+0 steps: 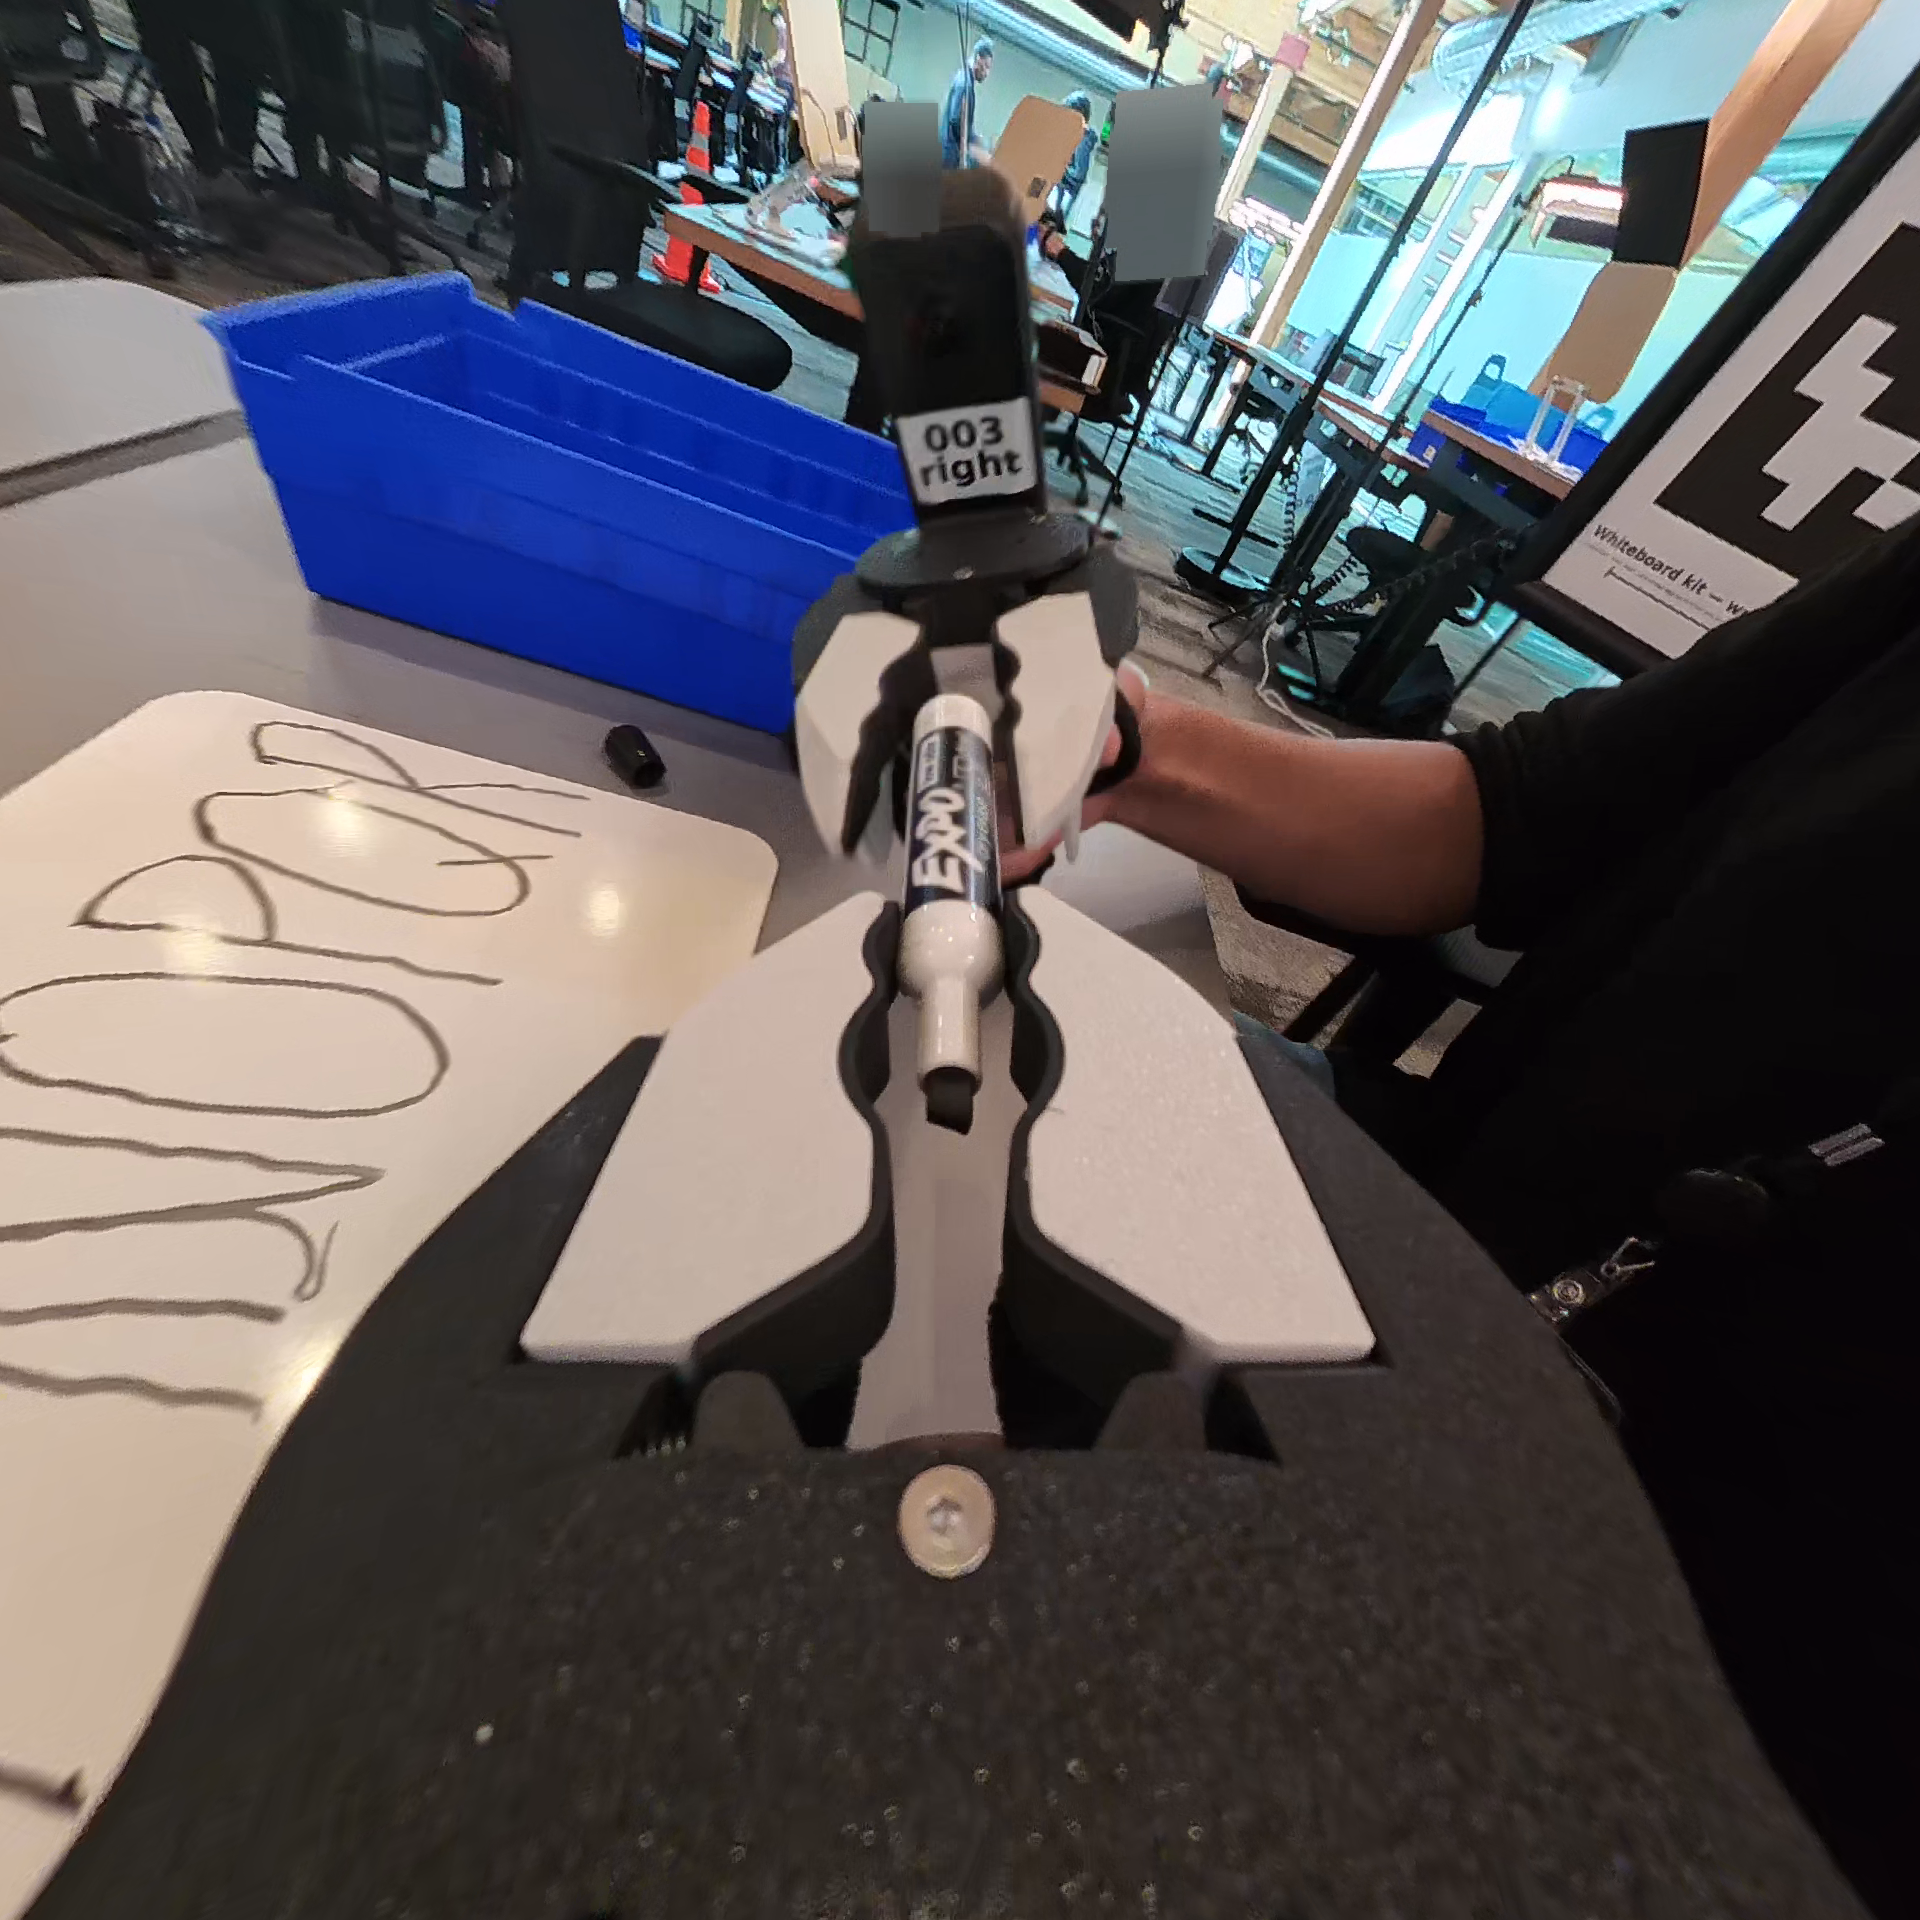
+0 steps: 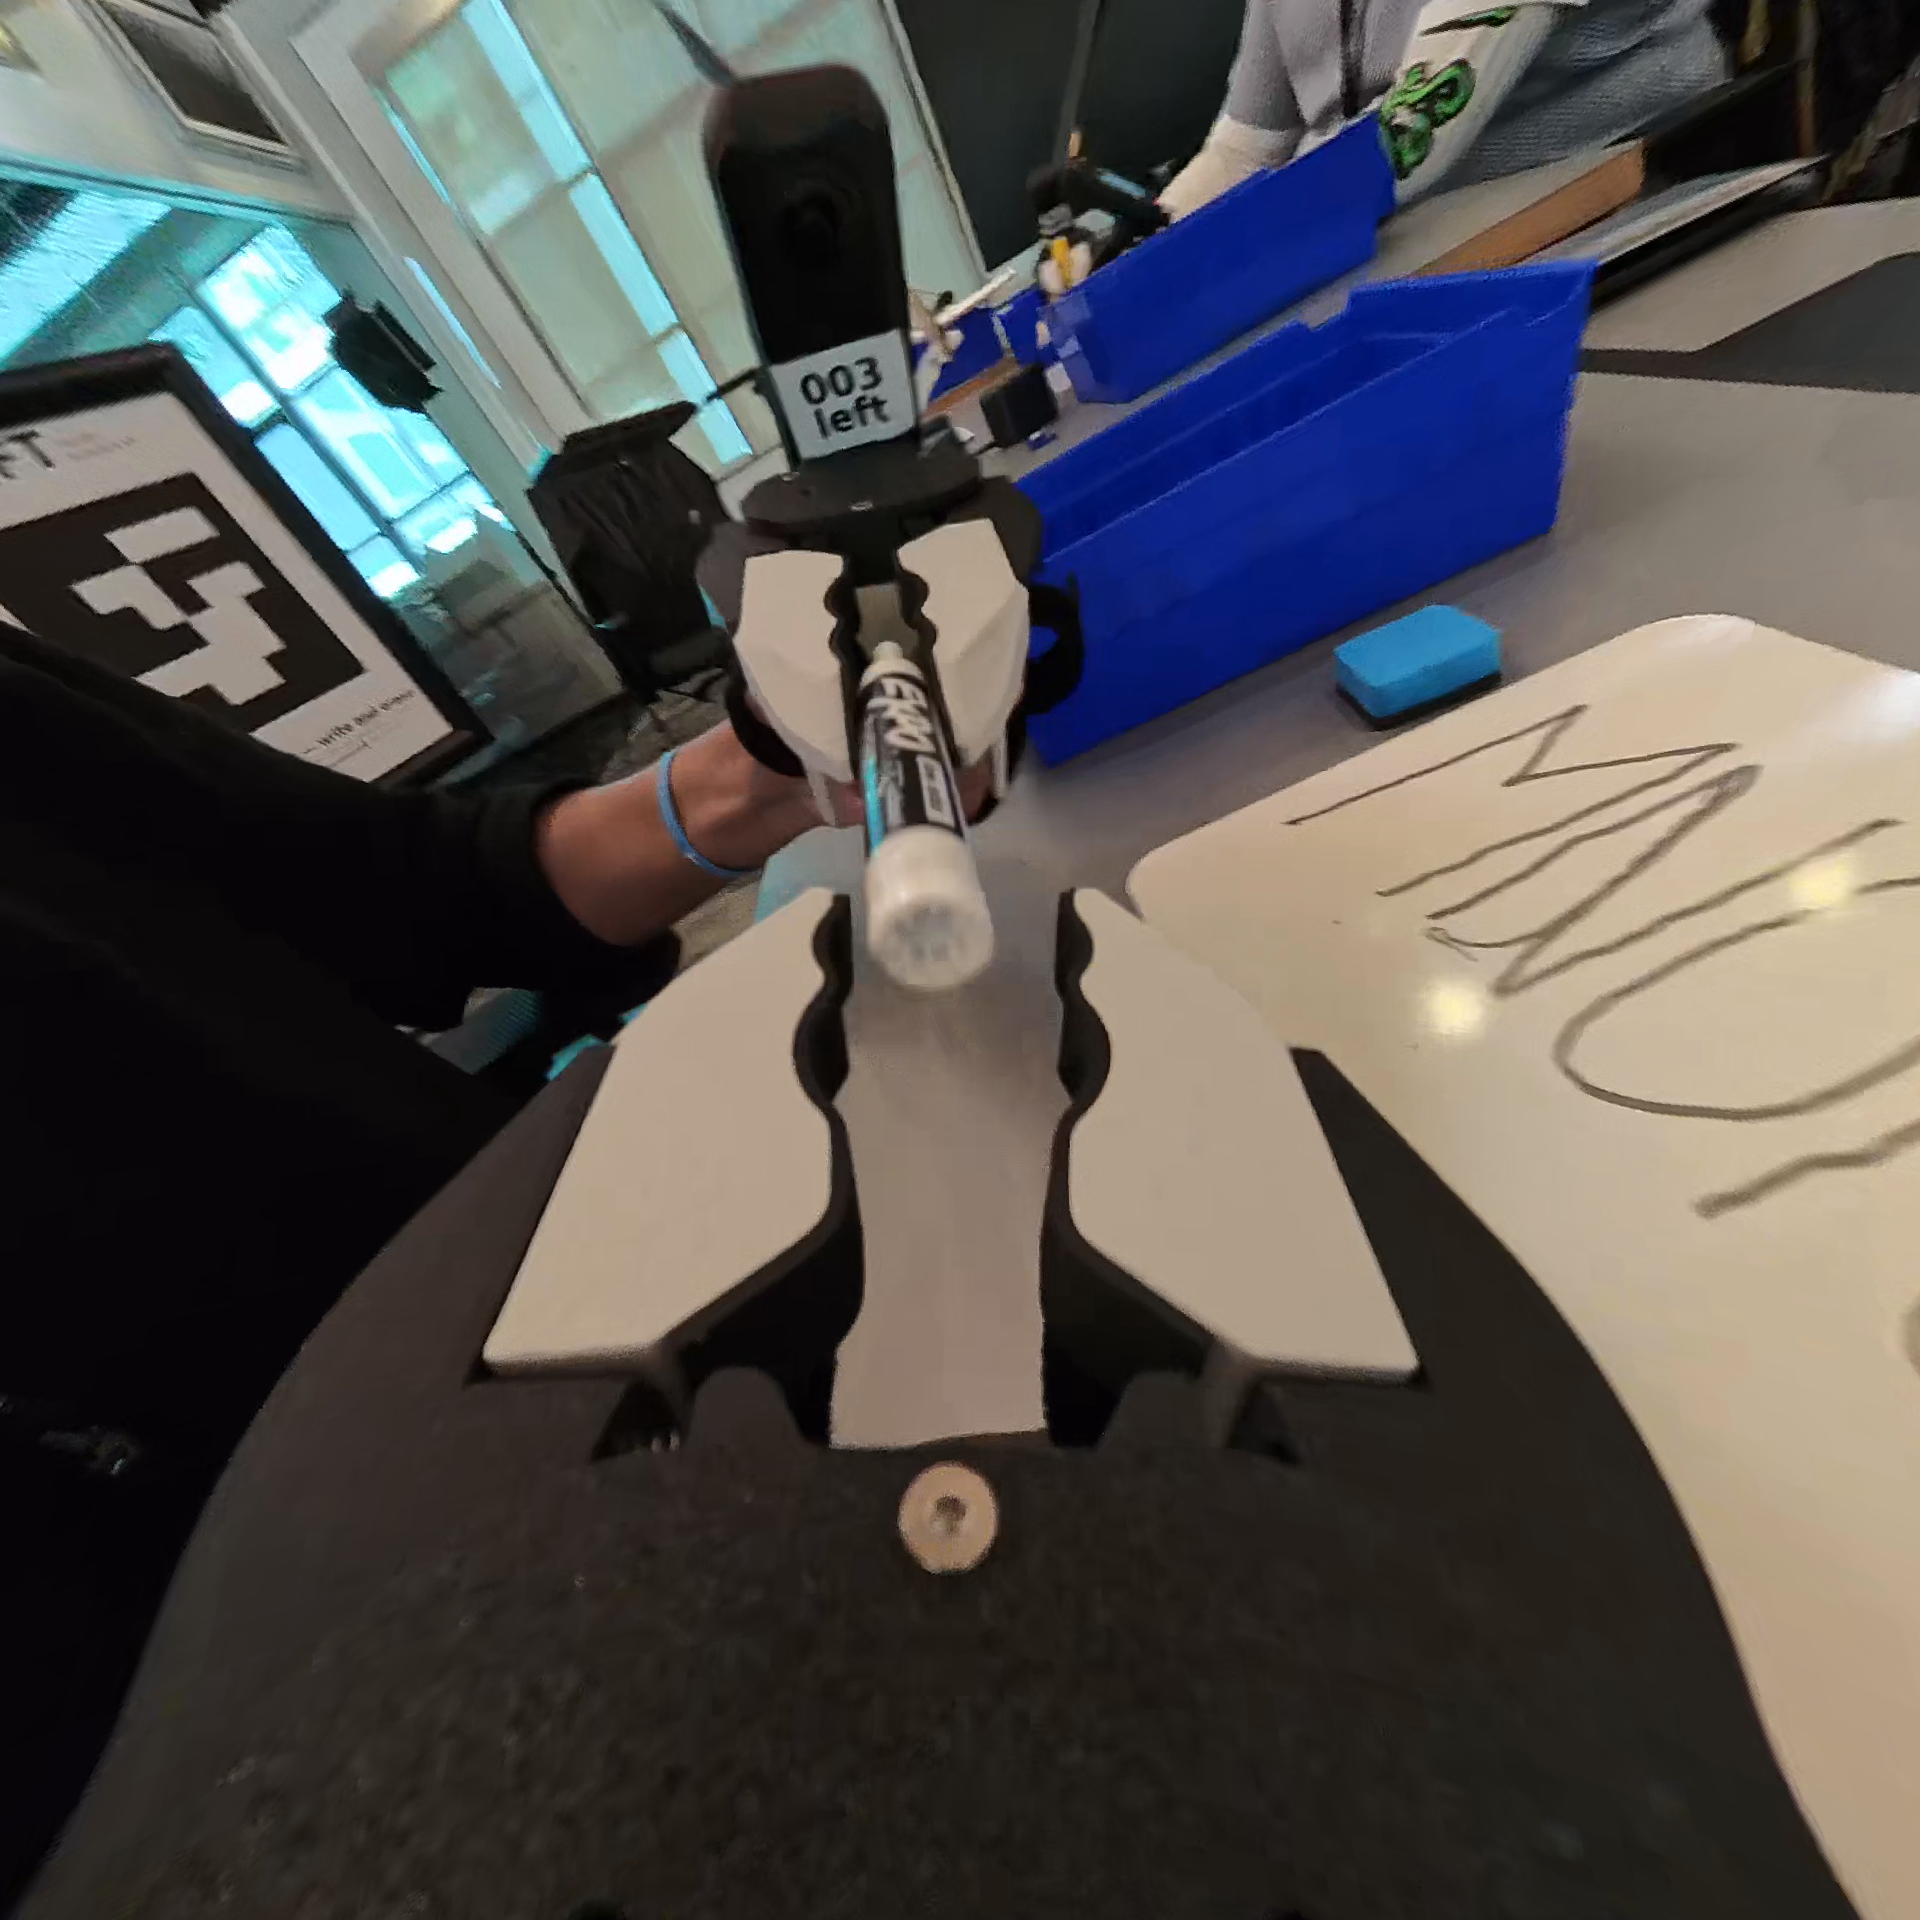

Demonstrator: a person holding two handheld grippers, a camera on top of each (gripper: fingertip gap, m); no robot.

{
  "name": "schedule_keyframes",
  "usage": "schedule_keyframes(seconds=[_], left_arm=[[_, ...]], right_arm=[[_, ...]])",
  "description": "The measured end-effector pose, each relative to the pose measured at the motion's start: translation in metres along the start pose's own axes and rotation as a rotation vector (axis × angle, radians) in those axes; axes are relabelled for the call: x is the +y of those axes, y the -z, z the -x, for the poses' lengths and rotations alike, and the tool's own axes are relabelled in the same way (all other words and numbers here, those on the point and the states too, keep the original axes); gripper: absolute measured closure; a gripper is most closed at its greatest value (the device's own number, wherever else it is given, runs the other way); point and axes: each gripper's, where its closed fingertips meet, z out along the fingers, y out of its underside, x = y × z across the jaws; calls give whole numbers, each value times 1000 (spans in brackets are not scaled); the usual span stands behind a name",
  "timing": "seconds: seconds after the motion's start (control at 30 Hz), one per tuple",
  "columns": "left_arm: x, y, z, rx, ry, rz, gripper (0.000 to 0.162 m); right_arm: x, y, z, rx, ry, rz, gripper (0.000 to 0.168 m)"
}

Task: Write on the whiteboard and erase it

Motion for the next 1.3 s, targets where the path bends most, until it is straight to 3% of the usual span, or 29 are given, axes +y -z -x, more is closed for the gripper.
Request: schedule_keyframes(seconds=[0.13,0.23,0.33,0.57,0.8,0.9,1.1,1.3], left_arm=[[-4,25,8,-62,8,-31,144],[4,36,12,-115,11,-18,144],[13,40,15,-135,27,-10,144],[16,40,17,-114,53,-22,144],[16,40,9,-77,53,-34,144],[16,42,9,-70,58,-42,144],[20,44,13,-94,47,-18,144],[20,48,13,-98,41,-8,144]], right_arm=[[-9,43,-25,253,22,123,128],[-12,94,-63,638,59,308,126],[-12,128,-86,849,123,569,124],[36,144,-143,924,-110,1164,122],[65,164,-165,992,-212,1431,127],[71,170,-168,989,-239,1489,143],[46,144,-166,944,-103,1396,144],[14,19,-130,530,270,1007,144]])
